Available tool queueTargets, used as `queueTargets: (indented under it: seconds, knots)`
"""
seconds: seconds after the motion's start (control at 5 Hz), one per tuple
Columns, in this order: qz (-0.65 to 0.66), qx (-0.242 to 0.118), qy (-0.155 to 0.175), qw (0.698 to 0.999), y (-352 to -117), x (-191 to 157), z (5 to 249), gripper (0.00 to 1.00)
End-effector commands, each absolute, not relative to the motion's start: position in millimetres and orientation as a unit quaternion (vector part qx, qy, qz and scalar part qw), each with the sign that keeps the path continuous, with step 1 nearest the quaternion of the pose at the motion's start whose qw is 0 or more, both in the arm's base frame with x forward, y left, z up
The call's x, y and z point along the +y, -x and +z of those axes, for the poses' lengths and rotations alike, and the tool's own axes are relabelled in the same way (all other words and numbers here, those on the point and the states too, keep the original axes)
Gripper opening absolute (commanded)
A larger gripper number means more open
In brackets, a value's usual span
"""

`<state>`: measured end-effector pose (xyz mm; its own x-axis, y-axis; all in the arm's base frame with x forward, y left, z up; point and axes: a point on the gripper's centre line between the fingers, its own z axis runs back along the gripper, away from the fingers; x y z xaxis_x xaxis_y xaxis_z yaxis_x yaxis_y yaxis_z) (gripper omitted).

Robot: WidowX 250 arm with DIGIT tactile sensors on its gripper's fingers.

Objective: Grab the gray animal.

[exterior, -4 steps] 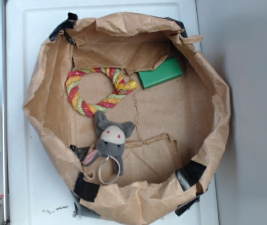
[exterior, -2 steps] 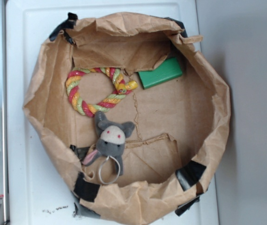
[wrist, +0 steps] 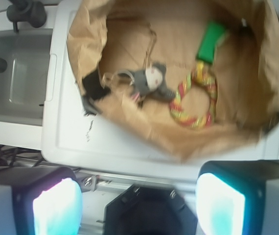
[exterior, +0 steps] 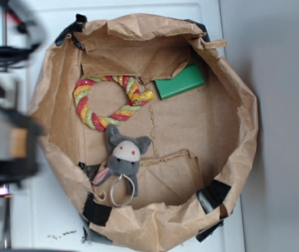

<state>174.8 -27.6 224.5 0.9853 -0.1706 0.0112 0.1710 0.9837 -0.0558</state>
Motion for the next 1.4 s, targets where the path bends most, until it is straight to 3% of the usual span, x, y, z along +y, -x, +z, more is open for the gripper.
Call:
queueTargets:
  seconds: [0.0, 0.2, 0.4, 0.6, 0.8, 1.0, 1.2]
  knots:
    - [-0.083, -0.024, 0.029, 0.996, -177.5, -25.8, 234.9, 1.00]
    - [-0.083, -0.024, 0.029, 0.996, -177.5, -25.8, 234.9, 1.00]
    - [-0.116, -0.022, 0.068, 0.991, -195.2, -25.3, 223.4, 1.00]
    - [-0.165, -0.013, 0.106, 0.980, -236.5, -36.9, 210.9, 1.00]
    - [-0.174, -0.037, 0.115, 0.977, -253.7, -43.6, 200.9, 1.00]
    - [-0.180, -0.075, 0.114, 0.974, -261.3, -43.9, 167.2, 1.00]
    - [-0.203, -0.104, 0.083, 0.970, -256.8, -36.9, 140.7, 1.00]
